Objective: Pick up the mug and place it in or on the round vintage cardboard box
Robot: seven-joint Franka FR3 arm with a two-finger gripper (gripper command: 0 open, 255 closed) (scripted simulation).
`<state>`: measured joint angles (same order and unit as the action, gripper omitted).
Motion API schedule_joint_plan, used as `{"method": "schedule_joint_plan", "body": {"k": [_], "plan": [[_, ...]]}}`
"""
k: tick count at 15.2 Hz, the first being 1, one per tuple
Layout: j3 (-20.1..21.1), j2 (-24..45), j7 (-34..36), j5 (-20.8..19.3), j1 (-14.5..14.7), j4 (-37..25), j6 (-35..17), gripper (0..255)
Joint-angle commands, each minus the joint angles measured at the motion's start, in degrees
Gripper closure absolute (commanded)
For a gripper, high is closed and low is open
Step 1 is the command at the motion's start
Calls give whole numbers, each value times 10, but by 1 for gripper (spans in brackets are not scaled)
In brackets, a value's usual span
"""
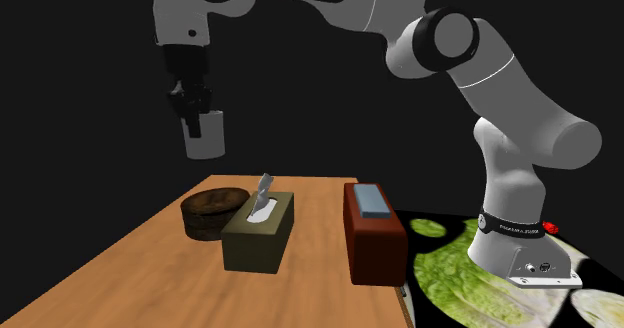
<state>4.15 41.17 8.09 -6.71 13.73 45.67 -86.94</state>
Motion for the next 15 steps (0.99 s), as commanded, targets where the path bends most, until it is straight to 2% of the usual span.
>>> {"method": "schedule_joint_plan", "body": {"k": [1,7,15], "plan": [[1,-4,4,0,1,19,-16,255],[2,-28,9,0,-3,107,-79,255],[2,-37,15,-1,-6,189,-151,255]]}}
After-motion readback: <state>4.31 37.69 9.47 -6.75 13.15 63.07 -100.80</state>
